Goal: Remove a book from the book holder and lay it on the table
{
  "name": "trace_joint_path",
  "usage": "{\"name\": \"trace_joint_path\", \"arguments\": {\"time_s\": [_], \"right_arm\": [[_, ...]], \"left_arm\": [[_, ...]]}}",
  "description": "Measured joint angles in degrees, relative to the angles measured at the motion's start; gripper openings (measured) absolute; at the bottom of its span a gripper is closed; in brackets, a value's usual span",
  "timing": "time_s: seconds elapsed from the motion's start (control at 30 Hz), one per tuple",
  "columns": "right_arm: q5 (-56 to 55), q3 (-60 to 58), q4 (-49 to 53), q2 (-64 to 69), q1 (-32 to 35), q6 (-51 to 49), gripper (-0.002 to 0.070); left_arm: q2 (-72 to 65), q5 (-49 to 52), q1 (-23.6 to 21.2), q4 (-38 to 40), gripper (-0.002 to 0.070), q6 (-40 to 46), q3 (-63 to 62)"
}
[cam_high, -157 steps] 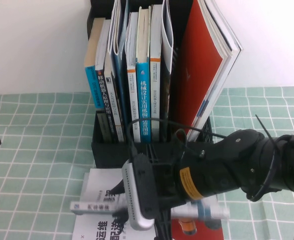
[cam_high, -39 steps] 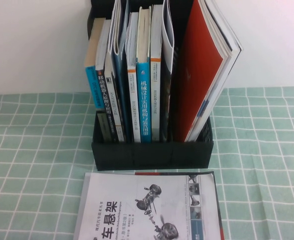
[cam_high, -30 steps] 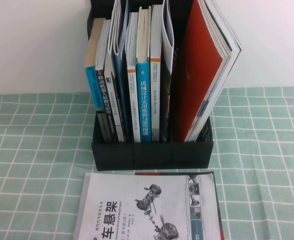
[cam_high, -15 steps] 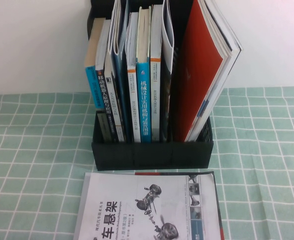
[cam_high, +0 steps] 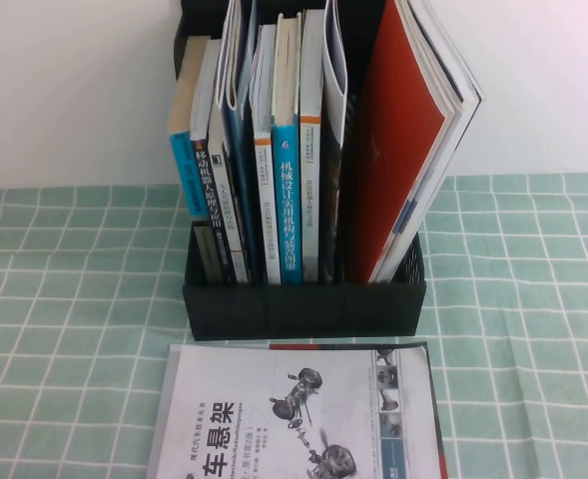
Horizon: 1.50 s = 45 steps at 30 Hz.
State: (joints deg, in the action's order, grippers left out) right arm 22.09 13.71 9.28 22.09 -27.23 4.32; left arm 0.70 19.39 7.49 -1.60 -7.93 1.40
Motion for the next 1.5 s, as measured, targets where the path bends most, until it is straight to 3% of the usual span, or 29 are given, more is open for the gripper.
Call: {"name": "trace_joint_path", "arguments": {"time_s": [0.27, 0.4, 0.63, 1.5], "right_arm": [[0.1, -4.4, 0.4, -18.6, 22.9, 3.8, -0.0001], [-0.1, -8.5, 0.2, -22.6, 29.3, 3.8, -0.0001], [-0.5, -15.0, -0.2, -22.7, 30.0, 3.4, -0.0002], [-0.9, -15.1, -0.3, -22.7, 30.0, -2.4, -0.0002]], "left_arm": [[0.0, 0.0, 0.0, 0.0, -0.0003, 0.0, 0.0], [0.0, 0.0, 0.0, 0.0, -0.0003, 0.0, 0.0], [0.0, 0.0, 0.0, 0.1, -0.0003, 0.0, 0.0], [0.0, 0.0, 0.0, 0.2, -0.0003, 0.0, 0.0]]}}
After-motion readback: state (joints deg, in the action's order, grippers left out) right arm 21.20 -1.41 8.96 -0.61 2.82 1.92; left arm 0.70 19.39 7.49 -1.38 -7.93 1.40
